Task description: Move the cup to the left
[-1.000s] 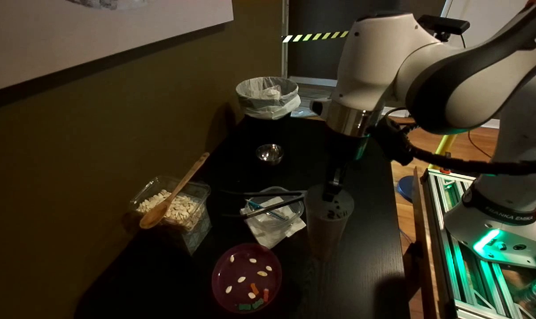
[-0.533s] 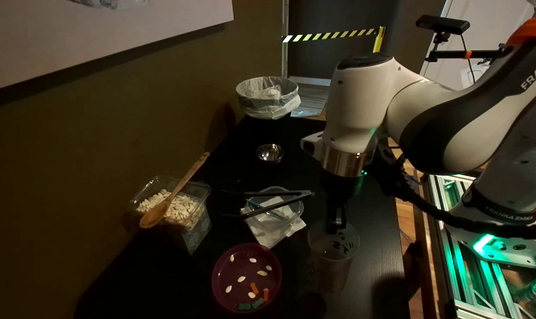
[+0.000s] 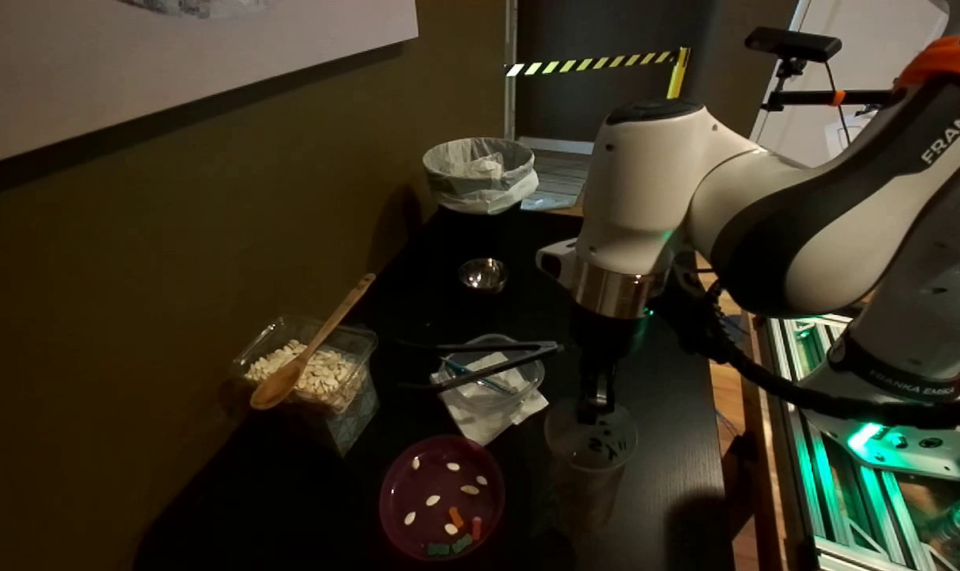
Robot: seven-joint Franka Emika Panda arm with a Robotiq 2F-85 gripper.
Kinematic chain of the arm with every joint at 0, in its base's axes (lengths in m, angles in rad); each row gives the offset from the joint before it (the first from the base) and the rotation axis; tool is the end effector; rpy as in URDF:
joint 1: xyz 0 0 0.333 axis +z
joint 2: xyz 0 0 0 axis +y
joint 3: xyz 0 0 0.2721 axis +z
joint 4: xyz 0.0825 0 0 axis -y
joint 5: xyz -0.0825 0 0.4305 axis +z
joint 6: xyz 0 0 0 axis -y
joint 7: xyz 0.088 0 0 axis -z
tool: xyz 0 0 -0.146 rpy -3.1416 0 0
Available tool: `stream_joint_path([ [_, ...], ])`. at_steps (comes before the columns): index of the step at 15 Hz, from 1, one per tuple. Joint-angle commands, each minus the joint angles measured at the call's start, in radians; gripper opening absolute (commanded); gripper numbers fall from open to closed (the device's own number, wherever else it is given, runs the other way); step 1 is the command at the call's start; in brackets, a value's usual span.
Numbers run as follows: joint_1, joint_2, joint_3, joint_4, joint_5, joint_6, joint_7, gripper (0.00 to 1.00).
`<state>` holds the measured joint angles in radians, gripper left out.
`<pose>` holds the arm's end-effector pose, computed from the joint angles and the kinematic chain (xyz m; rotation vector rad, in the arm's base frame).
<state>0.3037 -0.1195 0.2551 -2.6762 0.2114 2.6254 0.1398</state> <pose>0.3878 0.2342 0.1583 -3.0213 -0.3608 -0.0545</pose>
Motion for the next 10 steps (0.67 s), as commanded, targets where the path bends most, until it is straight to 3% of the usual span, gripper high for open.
stream_joint_path([
  [1,0.024,0.036,0.018,-0.005,0.068,0.136,-0.026,0.01],
  [5,0.035,0.090,0.052,0.014,0.007,0.181,0.003,0.01],
  [10,0.041,0.128,0.094,0.027,-0.223,0.207,0.156,0.01],
])
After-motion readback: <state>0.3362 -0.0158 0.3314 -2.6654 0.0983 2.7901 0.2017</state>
